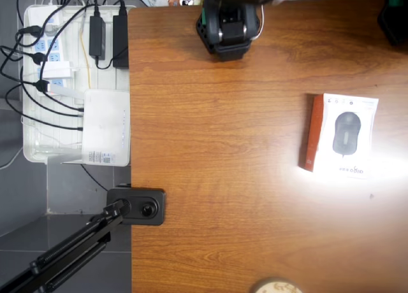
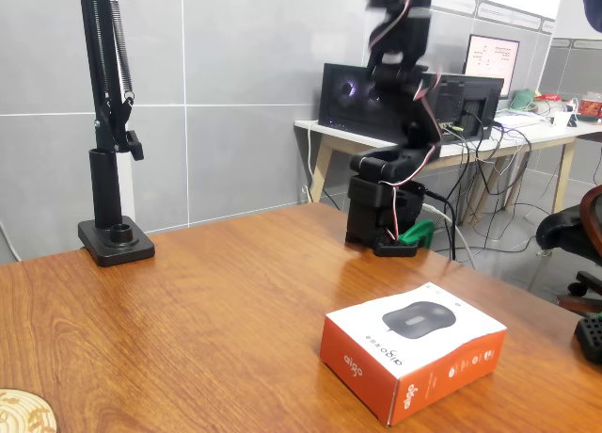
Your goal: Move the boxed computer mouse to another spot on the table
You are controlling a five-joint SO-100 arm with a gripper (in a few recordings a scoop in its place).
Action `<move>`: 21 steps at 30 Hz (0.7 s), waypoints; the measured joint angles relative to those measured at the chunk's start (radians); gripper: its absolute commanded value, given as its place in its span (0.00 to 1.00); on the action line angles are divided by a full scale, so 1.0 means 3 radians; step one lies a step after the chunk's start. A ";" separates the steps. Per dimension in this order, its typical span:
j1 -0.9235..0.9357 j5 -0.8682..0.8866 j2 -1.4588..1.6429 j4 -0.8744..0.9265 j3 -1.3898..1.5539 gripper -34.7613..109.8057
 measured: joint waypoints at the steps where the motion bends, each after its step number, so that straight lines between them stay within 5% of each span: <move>1: -0.0225 0.0000 -0.0430 0.0419 -0.0399 0.27; 5: -0.0895 0.0128 -0.1652 0.1375 -0.1421 0.34; 16: -0.1437 -0.0353 -0.2567 0.1708 -0.1145 0.27; 21: -0.1519 -0.0660 -0.2710 0.2500 -0.1202 0.37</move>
